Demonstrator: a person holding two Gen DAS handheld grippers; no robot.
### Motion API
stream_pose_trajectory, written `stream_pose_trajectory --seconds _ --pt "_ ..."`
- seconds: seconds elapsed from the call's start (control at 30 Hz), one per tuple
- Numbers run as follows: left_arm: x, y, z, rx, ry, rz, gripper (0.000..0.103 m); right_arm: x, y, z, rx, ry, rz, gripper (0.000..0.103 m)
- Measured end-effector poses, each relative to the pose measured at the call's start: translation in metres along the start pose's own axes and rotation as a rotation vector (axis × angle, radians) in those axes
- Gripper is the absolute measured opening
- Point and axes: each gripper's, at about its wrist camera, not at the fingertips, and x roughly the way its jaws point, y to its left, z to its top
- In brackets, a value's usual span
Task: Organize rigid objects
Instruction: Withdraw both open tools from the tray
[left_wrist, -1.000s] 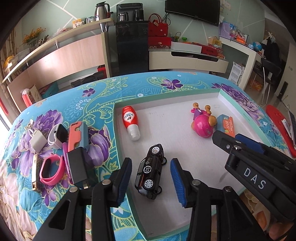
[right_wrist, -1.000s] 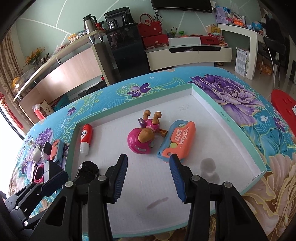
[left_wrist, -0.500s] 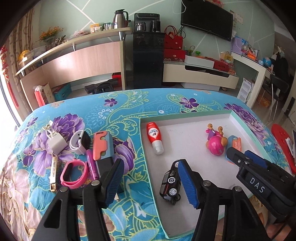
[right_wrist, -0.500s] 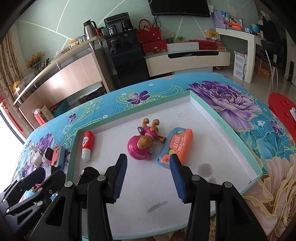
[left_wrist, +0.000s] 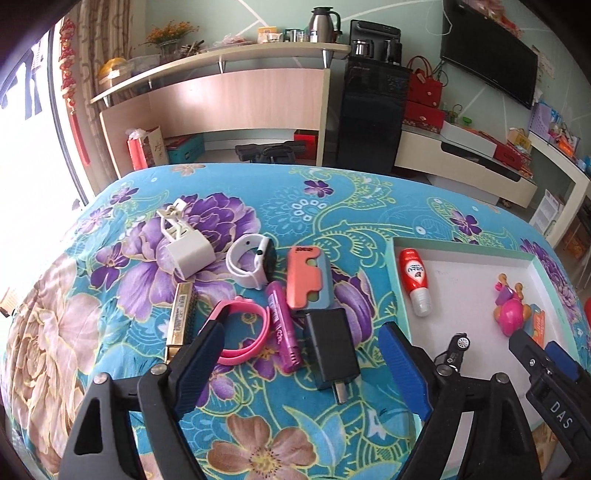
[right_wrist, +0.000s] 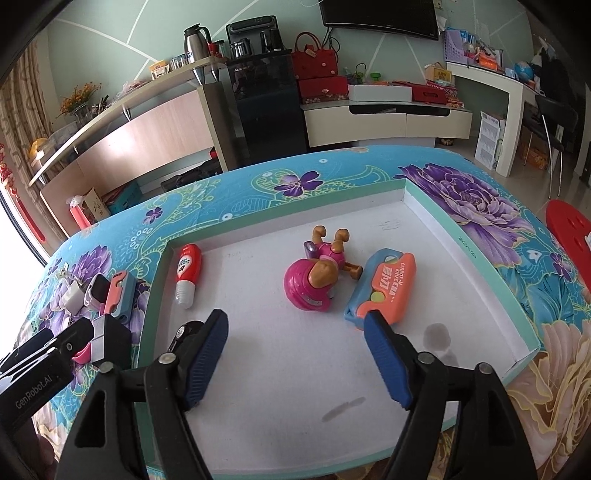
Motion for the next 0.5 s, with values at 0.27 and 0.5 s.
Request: stream_pose_trajectory --seconds 0.27,0.5 --pt "-0.003 0.019 0.004 -0.048 -0.032 0.052 0.103 -0.006 0.014 0.001 -0.020 -0.021 0.006 0.081" --pt "-0.005 0.042 0.005 -0.097 -0.052 0.129 0.103 -0.011 0.025 0.002 -0.034 -0.046 -0.007 0.093"
